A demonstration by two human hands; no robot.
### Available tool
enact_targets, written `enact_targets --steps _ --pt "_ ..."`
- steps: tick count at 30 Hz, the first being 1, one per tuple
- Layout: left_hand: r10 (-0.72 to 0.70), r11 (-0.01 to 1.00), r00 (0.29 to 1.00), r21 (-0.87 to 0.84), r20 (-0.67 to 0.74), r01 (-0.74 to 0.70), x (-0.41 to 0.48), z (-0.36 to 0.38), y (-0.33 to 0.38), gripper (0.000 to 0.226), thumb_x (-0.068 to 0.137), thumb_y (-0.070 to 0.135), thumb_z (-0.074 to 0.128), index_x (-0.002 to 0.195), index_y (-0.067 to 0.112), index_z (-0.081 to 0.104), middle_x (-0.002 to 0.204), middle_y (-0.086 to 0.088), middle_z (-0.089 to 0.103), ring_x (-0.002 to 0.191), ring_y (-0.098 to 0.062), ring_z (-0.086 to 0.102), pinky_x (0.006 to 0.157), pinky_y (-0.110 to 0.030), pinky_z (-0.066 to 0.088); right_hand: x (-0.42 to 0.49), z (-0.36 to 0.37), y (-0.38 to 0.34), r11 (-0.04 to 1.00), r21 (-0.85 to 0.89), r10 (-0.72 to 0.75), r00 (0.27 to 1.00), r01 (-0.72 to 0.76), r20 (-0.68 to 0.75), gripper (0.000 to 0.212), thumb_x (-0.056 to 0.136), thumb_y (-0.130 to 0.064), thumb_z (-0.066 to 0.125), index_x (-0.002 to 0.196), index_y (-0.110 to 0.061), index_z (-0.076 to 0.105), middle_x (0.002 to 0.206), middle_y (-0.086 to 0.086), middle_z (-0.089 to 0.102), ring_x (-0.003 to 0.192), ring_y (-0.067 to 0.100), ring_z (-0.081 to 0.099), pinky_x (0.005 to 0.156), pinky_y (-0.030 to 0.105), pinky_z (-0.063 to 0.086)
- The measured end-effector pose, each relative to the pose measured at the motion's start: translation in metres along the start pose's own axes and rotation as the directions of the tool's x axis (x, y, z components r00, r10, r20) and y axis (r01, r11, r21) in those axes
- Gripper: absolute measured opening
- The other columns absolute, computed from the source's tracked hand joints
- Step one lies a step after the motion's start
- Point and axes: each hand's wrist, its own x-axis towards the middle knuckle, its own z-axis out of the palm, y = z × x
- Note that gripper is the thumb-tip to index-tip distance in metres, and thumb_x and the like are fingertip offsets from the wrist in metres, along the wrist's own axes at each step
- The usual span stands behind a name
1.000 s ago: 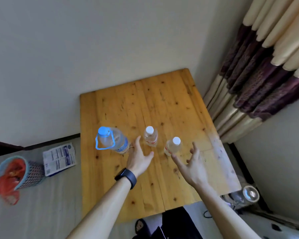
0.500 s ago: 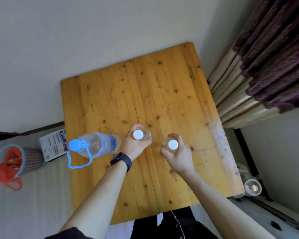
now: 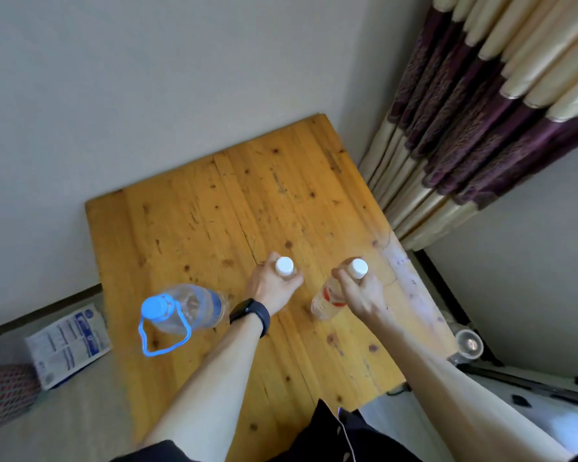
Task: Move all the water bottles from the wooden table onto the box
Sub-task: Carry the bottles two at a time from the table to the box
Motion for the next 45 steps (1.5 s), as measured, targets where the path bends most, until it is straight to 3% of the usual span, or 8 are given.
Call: enact_targets --steps 5,12,20,26,32,38,42,45 --pt "-0.034 0.984 0.989 -0.169 0.147 0.058 -0.054 -0.003 -0.045 0.028 0.078 0.049 0.073 0.084 0.022 0.069 0.078 0.005 0.073 0.076 -0.012 0.067 0.065 -0.026 0.051 -0.076 -0.032 0.036 0.992 0.121 0.031 0.998 -0.026 -0.047 0.005 0.086 -0.047 0.065 0.087 -0.042 0.065 0.101 -0.007 0.07 0.098 0.022 0.067 0.08 0.052 0.061" --pt "0.033 0.969 0.938 -0.242 0.344 0.054 -0.105 -0.015 -0.052 0.021 0.056 0.038 0.072 0.062 0.018 0.069 0.075 0.003 0.073 0.082 -0.021 0.068 0.08 -0.041 0.055 -0.198 -0.062 0.079 0.934 0.342 0.174 0.97 -0.107 -0.172 0.017 0.095 -0.04 0.063 0.09 -0.026 0.073 0.097 0.005 0.077 0.091 0.024 0.074 0.074 0.056 0.062" --pt "0.227 0.969 0.875 -0.191 0.428 -0.157 -0.161 0.015 -0.008 0.007 0.071 0.006 0.075 0.068 0.008 0.068 0.064 0.006 0.067 0.067 -0.011 0.06 0.06 -0.018 0.048 -0.288 -0.068 0.114 0.952 0.306 0.143 0.924 -0.03 -0.353 0.013 0.084 -0.045 0.063 0.078 -0.034 0.068 0.087 -0.006 0.071 0.088 0.016 0.065 0.075 0.038 0.054" --pt "0.292 0.951 0.685 -0.127 0.667 -0.282 -0.221 0.074 0.032 0.02 0.074 -0.003 0.072 0.067 0.016 0.07 0.073 0.002 0.068 0.075 -0.013 0.061 0.063 -0.02 0.049 -0.359 -0.098 0.169 0.864 0.503 0.303 0.821 -0.023 -0.483 0.016 0.091 -0.032 0.068 0.076 -0.029 0.069 0.086 0.001 0.069 0.083 0.018 0.064 0.053 0.033 0.055" --pt "0.249 0.925 0.409 -0.09 0.878 -0.37 -0.317 0.15 0.062 0.02 0.074 0.002 0.081 0.07 0.016 0.066 0.069 -0.003 0.061 0.073 -0.018 0.055 0.072 -0.03 0.045 -0.463 -0.128 0.254 0.766 0.642 0.459 0.692 0.008 -0.557 0.027 0.072 -0.055 0.062 0.077 -0.03 0.073 0.087 0.001 0.074 0.09 0.022 0.068 0.066 0.032 0.054" --pt "0.173 0.92 0.186 -0.091 0.967 -0.38 -0.454 0.223 0.045 0.032 0.081 0.044 0.076 0.08 0.015 0.061 0.076 -0.006 0.06 0.07 -0.019 0.06 0.074 -0.032 0.051 -0.594 -0.125 0.352 0.683 0.728 0.593 0.533 0.063 -0.603 0.03 0.066 -0.056 0.062 0.075 -0.029 0.072 0.079 -0.007 0.071 0.088 0.021 0.066 0.08 0.037 0.052" --pt "0.284 0.709 0.073 -0.158 0.956 -0.688 -0.551 0.272 0.014 0.054 0.074 0.071 0.069 0.072 0.018 0.059 0.07 0.001 0.058 0.068 -0.015 0.055 0.071 -0.032 0.048 -0.677 -0.118 0.412 0.701 0.708 0.604 0.454 0.09 -0.655 0.045 0.061 -0.063 0.058 0.081 -0.026 0.071 0.082 -0.004 0.072 0.091 0.021 0.066 0.083 0.039 0.052" --pt "0.328 0.488 -0.022 -0.189 0.944 -0.852 -0.627 0.309 -0.009 0.058 0.079 0.07 0.062 0.063 0.016 0.048 0.057 0.012 0.052 0.057 -0.009 0.049 0.064 -0.03 0.044 -0.739 -0.114 0.446 0.758 0.651 0.599 0.346 0.046 -0.722 0.035 0.065 -0.06 0.058 0.082 -0.032 0.068 0.078 -0.012 0.071 0.081 0.008 0.065 0.071 0.019 0.048"
